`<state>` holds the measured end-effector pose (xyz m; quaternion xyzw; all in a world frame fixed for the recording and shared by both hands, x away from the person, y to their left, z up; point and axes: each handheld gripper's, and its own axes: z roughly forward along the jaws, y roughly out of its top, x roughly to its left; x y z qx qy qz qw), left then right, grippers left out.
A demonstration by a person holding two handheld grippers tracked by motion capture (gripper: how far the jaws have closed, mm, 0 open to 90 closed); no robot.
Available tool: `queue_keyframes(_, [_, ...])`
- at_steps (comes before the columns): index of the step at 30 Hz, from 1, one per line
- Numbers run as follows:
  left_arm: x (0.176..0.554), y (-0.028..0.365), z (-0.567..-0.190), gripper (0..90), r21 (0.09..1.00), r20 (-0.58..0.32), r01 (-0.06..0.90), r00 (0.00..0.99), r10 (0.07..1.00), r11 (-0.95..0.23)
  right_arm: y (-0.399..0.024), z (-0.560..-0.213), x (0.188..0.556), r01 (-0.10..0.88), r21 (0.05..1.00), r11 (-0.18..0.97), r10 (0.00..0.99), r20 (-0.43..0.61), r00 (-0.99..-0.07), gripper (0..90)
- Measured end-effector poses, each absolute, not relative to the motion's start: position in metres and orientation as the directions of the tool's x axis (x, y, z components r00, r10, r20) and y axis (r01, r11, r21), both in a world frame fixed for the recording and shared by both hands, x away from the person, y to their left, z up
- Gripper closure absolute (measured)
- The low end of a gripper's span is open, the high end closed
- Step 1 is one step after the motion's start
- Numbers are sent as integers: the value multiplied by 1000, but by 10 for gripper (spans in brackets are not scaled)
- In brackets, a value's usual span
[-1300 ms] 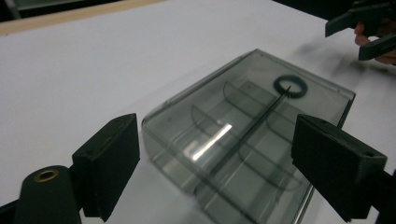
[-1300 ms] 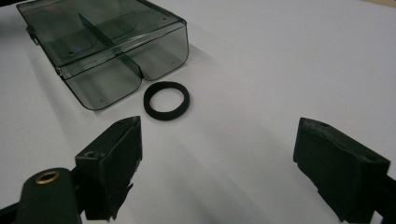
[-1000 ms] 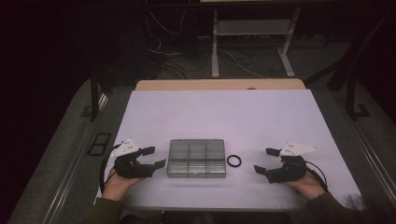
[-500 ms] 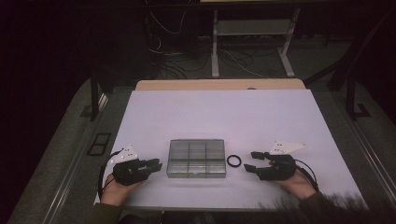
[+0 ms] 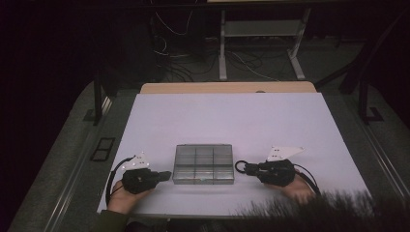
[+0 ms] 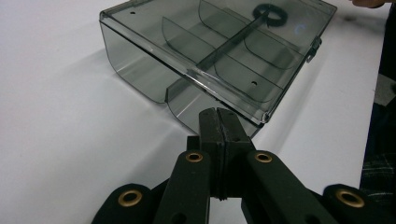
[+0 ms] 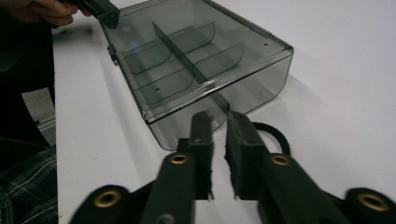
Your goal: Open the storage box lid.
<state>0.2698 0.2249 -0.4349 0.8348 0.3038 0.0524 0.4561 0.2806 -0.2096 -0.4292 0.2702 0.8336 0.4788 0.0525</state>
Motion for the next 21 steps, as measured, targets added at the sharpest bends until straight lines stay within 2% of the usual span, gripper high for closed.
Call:
queue_keyframes(4, [270,223,-435,888,791,-191,459,814,549,-405,-202,-433,279,401,816,415,477,180,-860,879])
queue_keyframes(21, [271,222,-435,888,794,-200,458,818,540,-399,-183,-441,273,386,793,471,420,182,-889,885])
